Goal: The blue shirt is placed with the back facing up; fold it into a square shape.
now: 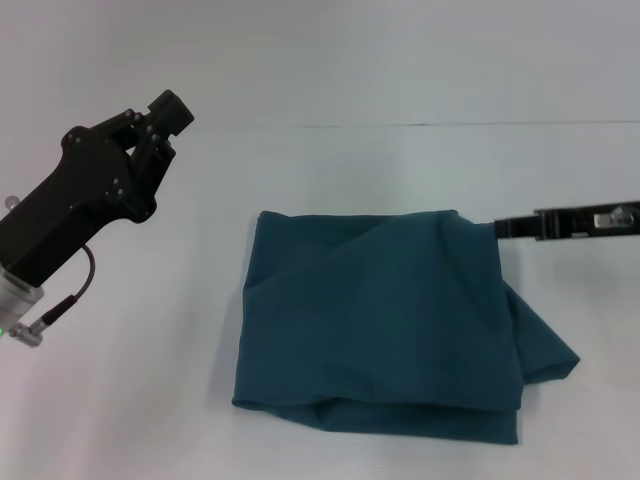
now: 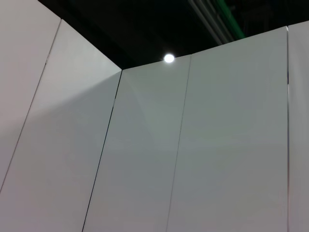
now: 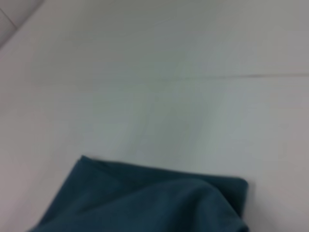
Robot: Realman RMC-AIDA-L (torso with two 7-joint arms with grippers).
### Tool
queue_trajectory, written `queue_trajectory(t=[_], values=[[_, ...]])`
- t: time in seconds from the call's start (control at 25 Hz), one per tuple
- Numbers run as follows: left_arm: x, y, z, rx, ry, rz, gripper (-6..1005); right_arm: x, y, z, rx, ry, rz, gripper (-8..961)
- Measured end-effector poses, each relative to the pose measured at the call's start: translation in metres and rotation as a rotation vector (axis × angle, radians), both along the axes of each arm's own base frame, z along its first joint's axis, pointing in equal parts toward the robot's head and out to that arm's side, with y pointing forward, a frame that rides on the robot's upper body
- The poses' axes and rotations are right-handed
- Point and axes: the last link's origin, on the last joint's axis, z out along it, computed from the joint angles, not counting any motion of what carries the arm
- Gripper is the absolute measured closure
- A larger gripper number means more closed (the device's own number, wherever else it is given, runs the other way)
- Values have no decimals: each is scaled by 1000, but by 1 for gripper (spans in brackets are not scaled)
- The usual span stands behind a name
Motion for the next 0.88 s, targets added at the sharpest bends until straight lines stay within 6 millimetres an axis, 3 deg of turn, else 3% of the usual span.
queue_trajectory(t=[0.4,0.88], values=[[1,-1,-3,-11,-4,-2,958,29,1,-13,-4,-151,-30,532],[2,-3,-3,-18,-13,-16,958,18,21,-33,-42,-182,45,539]])
